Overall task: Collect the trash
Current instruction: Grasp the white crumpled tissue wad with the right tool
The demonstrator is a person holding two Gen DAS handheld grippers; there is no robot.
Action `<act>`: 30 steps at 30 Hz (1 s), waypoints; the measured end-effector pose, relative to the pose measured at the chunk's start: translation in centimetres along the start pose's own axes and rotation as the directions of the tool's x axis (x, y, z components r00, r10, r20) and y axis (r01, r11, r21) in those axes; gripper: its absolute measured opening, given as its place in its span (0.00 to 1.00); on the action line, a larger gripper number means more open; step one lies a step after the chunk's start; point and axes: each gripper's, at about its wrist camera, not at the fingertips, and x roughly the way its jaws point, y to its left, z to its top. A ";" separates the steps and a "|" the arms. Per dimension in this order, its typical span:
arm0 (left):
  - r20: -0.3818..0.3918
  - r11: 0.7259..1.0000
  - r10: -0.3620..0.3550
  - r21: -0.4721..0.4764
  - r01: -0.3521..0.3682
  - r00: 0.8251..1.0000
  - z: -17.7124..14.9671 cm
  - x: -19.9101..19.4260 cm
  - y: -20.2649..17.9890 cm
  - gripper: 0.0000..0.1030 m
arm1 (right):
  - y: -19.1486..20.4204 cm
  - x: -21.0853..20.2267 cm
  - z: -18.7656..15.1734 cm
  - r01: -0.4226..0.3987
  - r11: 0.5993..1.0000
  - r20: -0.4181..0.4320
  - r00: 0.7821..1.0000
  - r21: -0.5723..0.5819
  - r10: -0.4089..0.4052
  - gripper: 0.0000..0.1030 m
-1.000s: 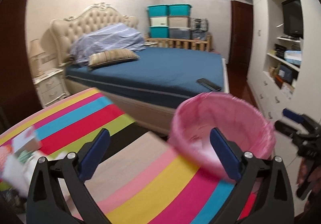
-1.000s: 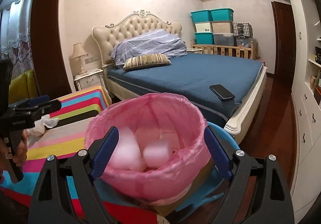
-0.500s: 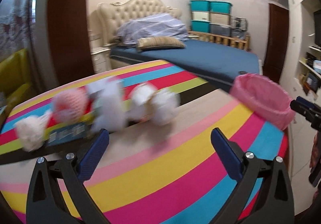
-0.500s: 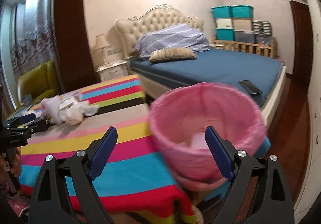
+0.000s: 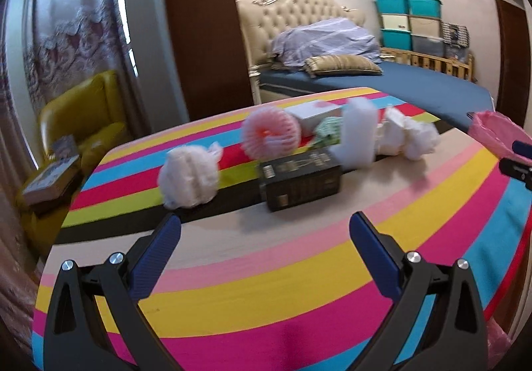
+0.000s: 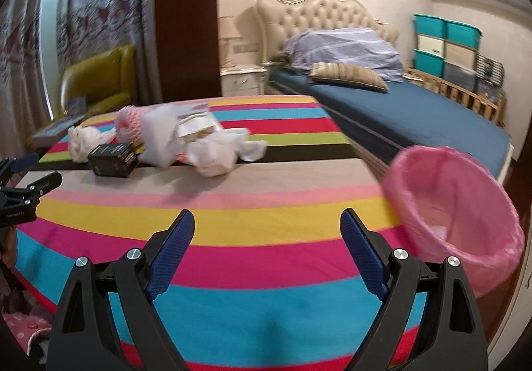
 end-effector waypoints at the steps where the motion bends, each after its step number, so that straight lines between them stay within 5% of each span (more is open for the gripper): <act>1: -0.006 1.000 -0.002 -0.011 0.002 1.000 -0.1 0.1 0.4 0.95 | 0.6 0.5 0.4 -0.001 1.000 -0.009 1.000 -0.004 0.001 0.82; 22: -0.065 0.996 -0.086 -0.022 0.085 0.994 2.1 4.3 1.7 0.95 | 4.5 12.9 7.1 0.009 1.000 -0.168 0.986 -0.002 -0.010 0.81; 25: -0.082 0.994 -0.104 -0.028 0.102 0.991 2.5 5.4 1.4 0.95 | 4.5 13.8 7.0 -0.013 1.000 -0.187 0.982 0.006 0.014 0.69; 27: -0.098 0.993 -0.118 -0.034 0.116 0.988 2.7 6.1 1.2 0.95 | 4.2 13.9 6.9 -0.044 0.999 -0.197 0.979 0.030 0.049 0.48; 30: -0.119 0.992 -0.124 -0.033 0.121 0.985 2.9 7.0 1.0 0.95 | 3.6 12.9 6.4 -0.067 0.996 -0.167 0.983 0.057 0.076 0.39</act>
